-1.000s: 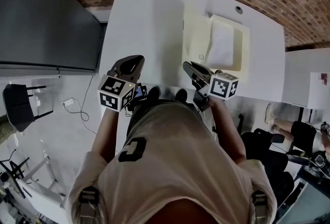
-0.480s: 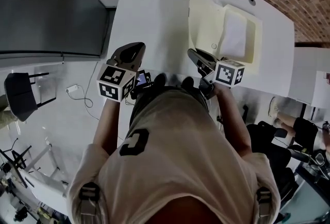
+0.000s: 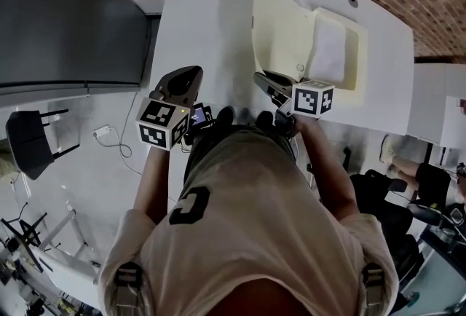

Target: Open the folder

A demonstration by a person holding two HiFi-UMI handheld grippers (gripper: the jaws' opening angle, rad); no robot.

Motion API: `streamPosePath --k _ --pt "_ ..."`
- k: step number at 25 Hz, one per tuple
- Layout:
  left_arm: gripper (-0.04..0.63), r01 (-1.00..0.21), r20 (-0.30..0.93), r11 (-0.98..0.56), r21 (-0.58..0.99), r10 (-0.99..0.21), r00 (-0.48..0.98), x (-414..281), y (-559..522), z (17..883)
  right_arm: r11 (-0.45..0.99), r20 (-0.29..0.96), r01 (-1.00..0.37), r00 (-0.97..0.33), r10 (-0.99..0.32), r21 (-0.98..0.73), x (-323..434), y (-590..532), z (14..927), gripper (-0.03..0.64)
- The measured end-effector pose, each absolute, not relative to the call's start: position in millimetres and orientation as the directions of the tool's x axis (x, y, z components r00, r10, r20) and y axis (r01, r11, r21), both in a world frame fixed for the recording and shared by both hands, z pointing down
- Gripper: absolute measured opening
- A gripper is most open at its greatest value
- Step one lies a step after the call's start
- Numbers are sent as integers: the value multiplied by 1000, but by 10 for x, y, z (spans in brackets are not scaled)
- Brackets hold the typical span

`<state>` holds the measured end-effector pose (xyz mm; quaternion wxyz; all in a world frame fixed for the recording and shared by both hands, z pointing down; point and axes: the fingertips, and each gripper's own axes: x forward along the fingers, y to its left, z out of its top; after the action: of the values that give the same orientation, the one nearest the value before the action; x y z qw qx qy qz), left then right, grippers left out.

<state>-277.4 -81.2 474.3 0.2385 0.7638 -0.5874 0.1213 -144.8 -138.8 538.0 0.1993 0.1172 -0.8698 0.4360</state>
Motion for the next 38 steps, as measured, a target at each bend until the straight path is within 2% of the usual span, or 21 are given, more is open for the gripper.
streamPosePath --k 10,24,32,38 --pt "3 -953 488 -219 207 -821 295 -2649 -903 4778 609 464 -335 -884 62 -719 -1590 -1306 5530 61" --pt "3 -956 534 -205 212 -795 289 -2609 -797 4896 663 536 -332 -835 126 -671 -1699 -1162 5833 71" --pt "3 -954 546 -188 234 -786 289 -2604 -747 4970 732 643 -366 -755 127 -574 -1819 -1094 6133 81" --pt "3 -956 553 -196 218 -782 287 -2644 -746 5016 727 671 -386 -728 138 -568 -1883 -1078 6292 101"
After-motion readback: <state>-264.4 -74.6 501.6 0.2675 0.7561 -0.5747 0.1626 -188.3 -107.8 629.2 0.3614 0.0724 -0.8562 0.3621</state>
